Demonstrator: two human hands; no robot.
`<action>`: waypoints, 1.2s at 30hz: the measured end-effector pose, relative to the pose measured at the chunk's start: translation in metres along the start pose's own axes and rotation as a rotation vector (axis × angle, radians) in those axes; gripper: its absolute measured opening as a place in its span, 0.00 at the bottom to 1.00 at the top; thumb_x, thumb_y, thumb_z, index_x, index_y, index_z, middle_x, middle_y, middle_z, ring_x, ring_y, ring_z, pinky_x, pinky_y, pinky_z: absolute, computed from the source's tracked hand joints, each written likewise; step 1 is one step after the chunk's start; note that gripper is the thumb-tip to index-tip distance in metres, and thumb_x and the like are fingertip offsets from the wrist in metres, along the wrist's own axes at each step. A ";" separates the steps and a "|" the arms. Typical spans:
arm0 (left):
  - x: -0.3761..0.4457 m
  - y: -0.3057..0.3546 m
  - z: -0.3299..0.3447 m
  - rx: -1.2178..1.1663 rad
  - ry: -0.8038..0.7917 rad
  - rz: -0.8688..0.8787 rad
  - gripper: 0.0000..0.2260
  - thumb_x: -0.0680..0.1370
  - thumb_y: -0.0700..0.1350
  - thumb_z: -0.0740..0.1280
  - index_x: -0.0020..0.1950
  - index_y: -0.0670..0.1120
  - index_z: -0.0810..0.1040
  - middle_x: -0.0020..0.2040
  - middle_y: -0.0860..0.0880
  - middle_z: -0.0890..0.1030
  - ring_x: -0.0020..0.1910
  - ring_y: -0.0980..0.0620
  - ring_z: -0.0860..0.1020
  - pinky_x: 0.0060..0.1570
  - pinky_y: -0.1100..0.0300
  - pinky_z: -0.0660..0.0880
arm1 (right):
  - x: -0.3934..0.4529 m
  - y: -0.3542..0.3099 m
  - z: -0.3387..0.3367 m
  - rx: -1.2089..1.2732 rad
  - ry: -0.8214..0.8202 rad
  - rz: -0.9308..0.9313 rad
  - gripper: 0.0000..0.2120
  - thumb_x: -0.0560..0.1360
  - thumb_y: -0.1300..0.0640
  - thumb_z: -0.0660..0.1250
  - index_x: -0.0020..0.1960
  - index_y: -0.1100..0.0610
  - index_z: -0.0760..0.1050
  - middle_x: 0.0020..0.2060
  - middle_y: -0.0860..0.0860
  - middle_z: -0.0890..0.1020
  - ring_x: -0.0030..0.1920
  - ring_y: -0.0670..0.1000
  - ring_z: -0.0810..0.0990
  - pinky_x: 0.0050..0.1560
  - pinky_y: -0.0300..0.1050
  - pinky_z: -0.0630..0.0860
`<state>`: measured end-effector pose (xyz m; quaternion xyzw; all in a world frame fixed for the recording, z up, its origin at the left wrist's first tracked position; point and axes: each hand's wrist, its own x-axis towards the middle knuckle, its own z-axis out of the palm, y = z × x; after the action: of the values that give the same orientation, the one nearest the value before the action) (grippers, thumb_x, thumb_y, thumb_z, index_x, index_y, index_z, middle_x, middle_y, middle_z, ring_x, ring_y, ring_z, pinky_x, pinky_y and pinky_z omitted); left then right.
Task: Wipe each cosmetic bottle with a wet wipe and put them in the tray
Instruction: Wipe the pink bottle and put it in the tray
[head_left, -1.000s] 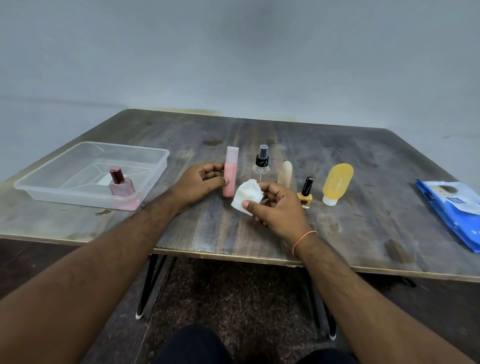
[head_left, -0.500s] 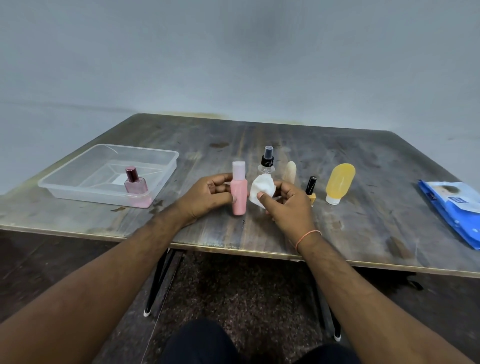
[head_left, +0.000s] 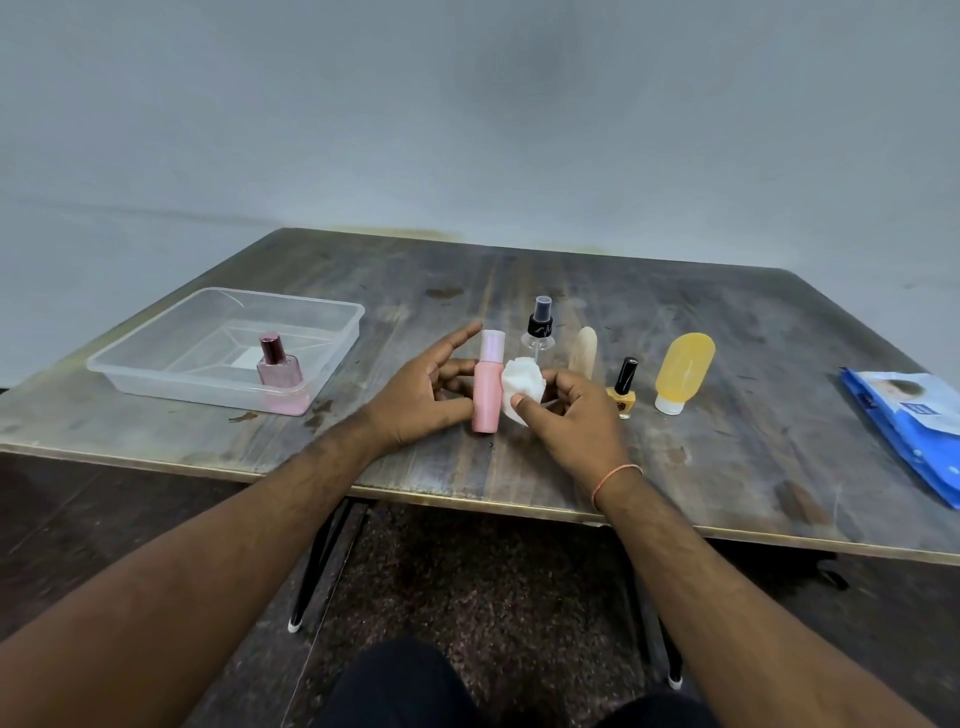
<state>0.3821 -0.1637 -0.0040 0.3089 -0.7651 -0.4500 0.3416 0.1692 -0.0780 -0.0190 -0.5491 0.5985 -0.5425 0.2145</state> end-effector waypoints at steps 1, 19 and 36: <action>0.000 -0.001 0.000 0.009 -0.004 0.002 0.46 0.70 0.42 0.76 0.86 0.58 0.61 0.66 0.50 0.85 0.61 0.45 0.85 0.57 0.56 0.81 | 0.000 0.000 0.000 -0.001 -0.003 0.001 0.07 0.75 0.52 0.78 0.53 0.48 0.86 0.41 0.46 0.88 0.41 0.49 0.85 0.48 0.56 0.85; 0.005 -0.011 0.003 0.245 -0.077 0.109 0.55 0.69 0.40 0.85 0.86 0.61 0.56 0.71 0.55 0.78 0.61 0.53 0.83 0.53 0.76 0.71 | -0.001 -0.003 -0.001 -0.036 -0.045 -0.052 0.08 0.78 0.53 0.76 0.56 0.43 0.86 0.41 0.44 0.87 0.39 0.42 0.81 0.43 0.42 0.79; 0.003 -0.013 0.005 0.390 -0.010 0.149 0.59 0.59 0.62 0.86 0.84 0.61 0.59 0.68 0.58 0.64 0.65 0.57 0.73 0.61 0.65 0.73 | -0.004 -0.002 0.001 -0.217 -0.074 -0.259 0.10 0.75 0.49 0.73 0.56 0.43 0.86 0.43 0.42 0.83 0.41 0.44 0.80 0.45 0.47 0.79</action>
<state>0.3781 -0.1690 -0.0171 0.3094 -0.8601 -0.2683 0.3041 0.1720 -0.0748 -0.0187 -0.6612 0.5695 -0.4773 0.1038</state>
